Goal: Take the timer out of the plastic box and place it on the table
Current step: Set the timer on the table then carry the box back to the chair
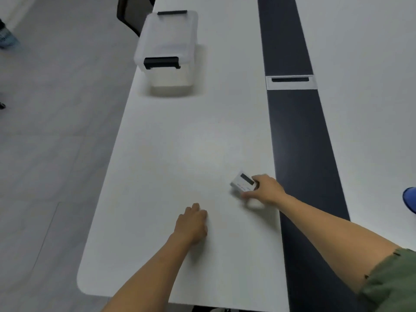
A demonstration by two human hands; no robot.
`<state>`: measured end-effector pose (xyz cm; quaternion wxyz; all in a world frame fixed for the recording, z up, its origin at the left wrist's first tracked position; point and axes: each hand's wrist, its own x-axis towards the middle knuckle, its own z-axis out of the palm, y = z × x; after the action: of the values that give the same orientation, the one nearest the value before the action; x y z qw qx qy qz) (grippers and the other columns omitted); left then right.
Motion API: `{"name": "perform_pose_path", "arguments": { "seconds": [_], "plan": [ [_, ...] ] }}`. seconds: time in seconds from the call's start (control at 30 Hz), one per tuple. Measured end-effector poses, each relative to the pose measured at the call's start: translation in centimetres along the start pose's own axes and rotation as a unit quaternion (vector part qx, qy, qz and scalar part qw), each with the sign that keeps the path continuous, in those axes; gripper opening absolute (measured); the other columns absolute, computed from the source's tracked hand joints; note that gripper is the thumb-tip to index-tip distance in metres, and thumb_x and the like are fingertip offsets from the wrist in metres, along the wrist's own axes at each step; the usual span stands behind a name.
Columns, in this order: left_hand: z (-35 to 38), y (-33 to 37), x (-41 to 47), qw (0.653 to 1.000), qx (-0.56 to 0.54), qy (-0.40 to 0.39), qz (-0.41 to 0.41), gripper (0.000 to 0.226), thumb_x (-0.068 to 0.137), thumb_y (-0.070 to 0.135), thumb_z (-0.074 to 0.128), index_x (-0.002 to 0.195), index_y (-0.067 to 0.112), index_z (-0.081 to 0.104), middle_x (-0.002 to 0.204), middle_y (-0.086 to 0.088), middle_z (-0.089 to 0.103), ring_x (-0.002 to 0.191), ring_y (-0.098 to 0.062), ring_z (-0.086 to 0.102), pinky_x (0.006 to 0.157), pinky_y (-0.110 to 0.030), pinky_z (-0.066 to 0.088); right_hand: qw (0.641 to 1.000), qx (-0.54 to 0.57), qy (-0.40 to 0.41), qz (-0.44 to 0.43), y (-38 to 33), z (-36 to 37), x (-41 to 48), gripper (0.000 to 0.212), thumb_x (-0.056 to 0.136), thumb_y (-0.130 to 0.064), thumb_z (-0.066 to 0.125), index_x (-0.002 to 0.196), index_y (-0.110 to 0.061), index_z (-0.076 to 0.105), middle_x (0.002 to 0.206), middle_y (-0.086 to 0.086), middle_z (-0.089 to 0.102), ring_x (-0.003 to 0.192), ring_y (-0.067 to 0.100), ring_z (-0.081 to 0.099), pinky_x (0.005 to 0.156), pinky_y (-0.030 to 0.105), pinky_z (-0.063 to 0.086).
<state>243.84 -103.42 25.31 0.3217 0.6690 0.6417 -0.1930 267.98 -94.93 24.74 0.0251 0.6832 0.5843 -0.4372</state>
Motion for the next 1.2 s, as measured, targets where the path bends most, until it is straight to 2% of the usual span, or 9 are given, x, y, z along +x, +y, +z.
{"name": "perform_pose_path", "arguments": {
  "seconds": [0.07, 0.13, 0.23, 0.33, 0.47, 0.63, 0.87, 1.07, 1.2],
  "plan": [
    [-1.7, 0.0, 0.4, 0.995, -0.093, 0.024, -0.014, 0.040, 0.091, 0.025, 0.050, 0.131, 0.018, 0.054, 0.138, -0.005, 0.049, 0.125, -0.026, 0.048, 0.101, -0.038, 0.042, 0.959, 0.267, -0.069, 0.065, -0.2, -1.4, -1.3, 0.054, 0.072, -0.050, 0.079, 0.108, -0.010, 0.069, 0.098, 0.002, 0.068, 0.086, 0.017, 0.063, 0.069, 0.031, 0.050],
    [-3.8, 0.3, 1.0, 0.978, -0.198, 0.059, -0.024, 0.039, 0.091, 0.026, 0.055, 0.129, 0.017, 0.058, 0.134, -0.004, 0.058, 0.122, -0.022, 0.055, 0.100, -0.033, 0.043, 0.895, 0.415, -0.125, 0.107, -0.1, -2.6, -2.6, 0.057, 0.076, -0.049, 0.075, 0.116, -0.008, 0.067, 0.110, 0.008, 0.070, 0.095, 0.021, 0.067, 0.078, 0.035, 0.054],
    [-7.1, 1.9, 1.6, 0.920, -0.374, 0.108, -0.033, 0.025, 0.087, 0.021, 0.064, 0.108, 0.011, 0.071, 0.110, -0.006, 0.071, 0.100, -0.019, 0.065, 0.085, -0.029, 0.050, 0.820, 0.532, -0.177, 0.112, 0.4, -3.2, -4.1, 0.062, 0.078, -0.051, 0.069, 0.122, -0.007, 0.063, 0.110, 0.012, 0.067, 0.097, 0.023, 0.065, 0.083, 0.037, 0.054],
    [-10.2, 4.1, 1.8, 0.863, -0.494, 0.105, -0.014, 0.011, 0.083, 0.018, 0.069, 0.089, 0.009, 0.074, 0.090, -0.009, 0.073, 0.083, -0.021, 0.066, 0.075, -0.033, 0.052, 0.790, 0.576, -0.184, 0.099, 0.2, -3.4, -5.3, 0.063, 0.078, -0.050, 0.066, 0.122, -0.005, 0.063, 0.105, 0.014, 0.064, 0.091, 0.022, 0.062, 0.081, 0.035, 0.055],
    [-12.4, 6.8, 1.8, 0.851, -0.520, 0.077, 0.000, 0.025, 0.080, 0.026, 0.075, 0.088, 0.003, 0.073, 0.088, -0.009, 0.069, 0.080, -0.020, 0.062, 0.080, -0.037, 0.055, 0.788, 0.585, -0.172, 0.083, -0.6, -3.5, -6.0, 0.062, 0.077, -0.047, 0.067, 0.122, -0.005, 0.061, 0.105, 0.015, 0.062, 0.093, 0.023, 0.061, 0.081, 0.035, 0.056],
    [-13.2, 8.3, 1.5, 0.852, -0.522, 0.036, 0.016, 0.028, 0.077, 0.030, 0.078, 0.083, 0.004, 0.070, 0.085, -0.006, 0.068, 0.080, -0.020, 0.063, 0.073, -0.031, 0.054, 0.803, 0.570, -0.158, 0.073, -1.1, -3.5, -6.2, 0.066, 0.074, -0.045, 0.070, 0.123, -0.003, 0.059, 0.107, 0.016, 0.061, 0.093, 0.024, 0.062, 0.078, 0.035, 0.056],
    [-13.0, 8.2, 1.6, 0.856, -0.516, 0.015, 0.011, 0.035, 0.074, 0.025, 0.081, 0.095, -0.001, 0.071, 0.090, -0.010, 0.071, 0.081, -0.021, 0.067, 0.073, -0.029, 0.055, 0.810, 0.565, -0.143, 0.063, -1.9, -3.3, -6.2, 0.065, 0.072, -0.041, 0.073, 0.120, 0.001, 0.061, 0.103, 0.015, 0.062, 0.086, 0.022, 0.062, 0.074, 0.033, 0.056],
    [-13.3, 8.1, 1.6, 0.843, -0.537, 0.014, -0.012, 0.017, 0.077, 0.010, 0.072, 0.088, -0.003, 0.071, 0.090, -0.016, 0.070, 0.077, -0.022, 0.066, 0.079, -0.032, 0.057, 0.816, 0.558, -0.143, 0.052, -2.6, -2.9, -6.0, 0.059, 0.071, -0.037, 0.074, 0.114, 0.004, 0.066, 0.074, 0.006, 0.067, 0.065, 0.014, 0.063, 0.075, 0.034, 0.056],
    [-13.3, 7.8, 1.6, 0.842, -0.539, 0.021, -0.018, 0.012, 0.076, 0.008, 0.070, 0.083, -0.001, 0.071, 0.089, -0.016, 0.070, 0.078, -0.022, 0.066, 0.081, -0.034, 0.057, 0.816, 0.558, -0.143, 0.050, -2.9, -2.9, -6.1, 0.055, 0.071, -0.035, 0.075, 0.111, 0.002, 0.067, 0.085, 0.010, 0.065, 0.073, 0.017, 0.062, 0.077, 0.034, 0.058]
  ]
}}
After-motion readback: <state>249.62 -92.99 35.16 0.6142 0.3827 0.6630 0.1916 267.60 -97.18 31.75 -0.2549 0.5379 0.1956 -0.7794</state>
